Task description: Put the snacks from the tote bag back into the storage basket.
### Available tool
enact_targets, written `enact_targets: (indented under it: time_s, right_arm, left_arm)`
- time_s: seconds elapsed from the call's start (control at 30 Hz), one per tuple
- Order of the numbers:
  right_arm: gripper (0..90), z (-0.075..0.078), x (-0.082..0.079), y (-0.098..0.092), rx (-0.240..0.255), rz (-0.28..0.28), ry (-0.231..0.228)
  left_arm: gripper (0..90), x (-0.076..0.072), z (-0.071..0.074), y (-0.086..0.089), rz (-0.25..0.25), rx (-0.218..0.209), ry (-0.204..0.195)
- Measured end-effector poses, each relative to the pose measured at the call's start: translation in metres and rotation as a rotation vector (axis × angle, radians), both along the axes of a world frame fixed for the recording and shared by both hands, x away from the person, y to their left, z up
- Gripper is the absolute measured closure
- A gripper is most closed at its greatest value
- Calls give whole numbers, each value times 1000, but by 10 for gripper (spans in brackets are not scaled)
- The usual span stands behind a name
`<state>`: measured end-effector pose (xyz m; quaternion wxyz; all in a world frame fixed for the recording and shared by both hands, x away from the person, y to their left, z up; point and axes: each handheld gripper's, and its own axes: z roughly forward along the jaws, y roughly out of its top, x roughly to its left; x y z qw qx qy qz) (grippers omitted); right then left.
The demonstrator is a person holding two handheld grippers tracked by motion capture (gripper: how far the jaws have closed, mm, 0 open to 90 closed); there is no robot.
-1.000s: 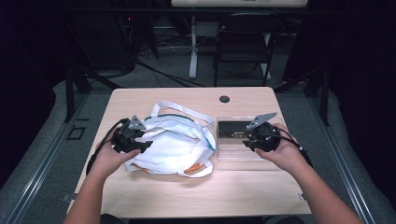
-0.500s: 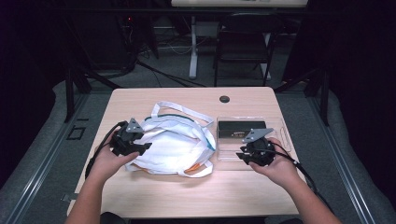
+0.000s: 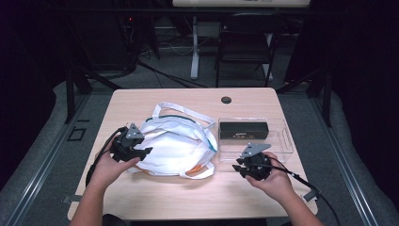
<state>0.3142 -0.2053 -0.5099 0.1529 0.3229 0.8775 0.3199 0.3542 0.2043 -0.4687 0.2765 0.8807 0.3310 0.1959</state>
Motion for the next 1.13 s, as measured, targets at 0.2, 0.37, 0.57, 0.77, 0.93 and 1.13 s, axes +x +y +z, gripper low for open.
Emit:
enact_targets:
  time_s: [0.2, 0.37, 0.57, 0.77, 0.93, 1.13]
  right_arm:
    - [697, -18, -5, 1, 44, -21, 10]
    - [695, -26, -5, 1, 41, -12, 23]
    - [685, -37, -7, -2, 47, -18, 24]
    - [675, -40, -6, -6, 80, -39, 21]
    - [671, -43, -5, -7, 79, -40, 33]
    - [636, -43, -7, -7, 68, -26, -9]
  left_arm:
    - [505, -4, -4, 0, 0, -19, -1]
    - [505, -7, -6, -1, -1, -18, -3]
    - [505, -10, -9, -2, -8, -17, -6]
    - [504, -13, -11, -2, -11, -17, -9]
    - [503, -15, -13, 1, -6, -19, -9]
    - [501, -17, -12, 5, 3, -30, -18]
